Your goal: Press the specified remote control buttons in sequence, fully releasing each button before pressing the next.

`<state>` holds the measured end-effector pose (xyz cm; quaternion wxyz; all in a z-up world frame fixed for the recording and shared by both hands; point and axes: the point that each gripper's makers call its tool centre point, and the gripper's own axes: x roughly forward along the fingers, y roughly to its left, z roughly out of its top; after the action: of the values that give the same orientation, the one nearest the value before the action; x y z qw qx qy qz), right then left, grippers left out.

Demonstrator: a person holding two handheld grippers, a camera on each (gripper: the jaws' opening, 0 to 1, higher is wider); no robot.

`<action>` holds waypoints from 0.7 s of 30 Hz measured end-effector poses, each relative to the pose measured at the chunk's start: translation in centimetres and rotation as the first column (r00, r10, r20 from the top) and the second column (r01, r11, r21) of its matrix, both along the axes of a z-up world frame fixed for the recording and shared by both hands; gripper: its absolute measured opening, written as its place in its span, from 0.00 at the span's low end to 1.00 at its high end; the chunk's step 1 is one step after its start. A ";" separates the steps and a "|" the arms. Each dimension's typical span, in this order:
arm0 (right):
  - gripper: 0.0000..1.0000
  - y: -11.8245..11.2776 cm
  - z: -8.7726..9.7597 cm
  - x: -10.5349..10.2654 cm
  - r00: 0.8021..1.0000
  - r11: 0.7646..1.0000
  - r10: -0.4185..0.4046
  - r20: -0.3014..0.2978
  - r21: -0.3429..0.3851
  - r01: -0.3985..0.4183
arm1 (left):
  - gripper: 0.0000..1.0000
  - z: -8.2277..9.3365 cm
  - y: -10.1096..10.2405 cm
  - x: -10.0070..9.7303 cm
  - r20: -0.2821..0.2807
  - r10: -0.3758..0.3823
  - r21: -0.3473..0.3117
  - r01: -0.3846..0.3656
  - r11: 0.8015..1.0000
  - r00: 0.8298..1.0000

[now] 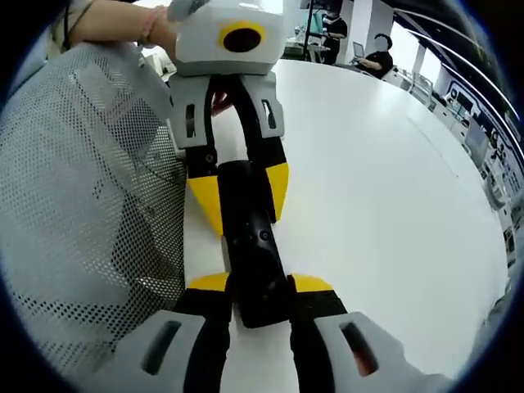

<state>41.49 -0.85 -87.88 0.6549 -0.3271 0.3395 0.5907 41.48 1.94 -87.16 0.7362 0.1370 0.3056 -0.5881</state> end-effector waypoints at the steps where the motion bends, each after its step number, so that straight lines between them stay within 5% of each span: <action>1: 0.25 0.0 0.0 0.0 1.000 1.000 0.003 0.000 0.001 -0.003 | 0.29 0.0 -0.1 0.1 0.002 0.002 -0.001 -0.002 1.000 1.000; 9: 0.24 0.0 0.0 -0.1 1.000 1.000 0.009 -0.006 -0.002 -0.009 | 0.45 0.1 -0.6 0.2 0.016 0.012 0.003 -0.012 1.000 1.000; 16: 0.24 -0.1 0.0 0.1 1.000 1.000 0.019 0.005 -0.011 -0.019 | 0.61 0.7 -0.4 1.3 -0.088 0.138 -0.037 -0.141 0.989 0.987; 21: 0.24 -0.2 0.0 0.2 1.000 1.000 0.014 0.000 -0.011 -0.014 | 0.70 1.6 0.0 2.0 -0.057 0.169 -0.042 -0.171 0.984 0.984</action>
<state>41.70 -1.01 -87.93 0.6489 -0.3330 0.3405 0.5934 43.43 1.97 -85.60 0.7783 0.0776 0.3219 -0.5335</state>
